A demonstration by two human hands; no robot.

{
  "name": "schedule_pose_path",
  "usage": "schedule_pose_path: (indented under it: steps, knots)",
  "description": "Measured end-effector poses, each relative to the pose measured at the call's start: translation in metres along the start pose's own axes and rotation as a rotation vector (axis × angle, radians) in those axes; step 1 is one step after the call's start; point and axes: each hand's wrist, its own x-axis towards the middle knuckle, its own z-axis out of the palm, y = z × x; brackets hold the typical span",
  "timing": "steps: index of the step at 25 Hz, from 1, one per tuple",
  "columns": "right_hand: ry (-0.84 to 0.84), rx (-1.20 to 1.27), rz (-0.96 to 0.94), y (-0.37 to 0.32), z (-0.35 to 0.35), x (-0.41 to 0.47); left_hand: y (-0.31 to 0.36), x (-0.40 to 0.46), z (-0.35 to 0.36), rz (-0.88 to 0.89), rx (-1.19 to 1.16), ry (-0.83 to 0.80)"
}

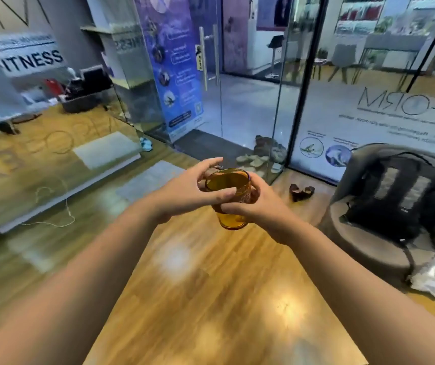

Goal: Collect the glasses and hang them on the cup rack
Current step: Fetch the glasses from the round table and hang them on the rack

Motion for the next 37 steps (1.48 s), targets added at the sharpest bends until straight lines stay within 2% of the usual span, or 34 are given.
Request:
schedule_pose_path:
  steps: [2, 10, 17, 25, 32, 37]
  knots:
    - [-0.08, 0.01, -0.016, -0.01, 0.019, 0.047, -0.015, -0.006, -0.039, -0.05, -0.068, 0.095]
    - [-0.476, 0.041, -0.132, -0.069, 0.095, 0.202, -0.042, -0.052, -0.156, -0.204, -0.059, 0.519]
    - [-0.779, 0.143, -0.218, -0.116, 0.216, 0.258, -0.061, -0.162, -0.202, -0.36, -0.041, 0.954]
    - [-1.136, 0.199, -0.315, -0.156, 0.406, 0.208, -0.063, -0.331, -0.206, -0.531, 0.073, 1.36]
    - [-1.397, 0.231, -0.34, -0.186, 0.576, 0.09, -0.072, -0.527, -0.164, -0.679, 0.029, 1.676]
    - [-1.5, 0.256, -0.345, -0.213, 0.686, -0.01, -0.065, -0.656, -0.154, -0.74, 0.04, 1.786]
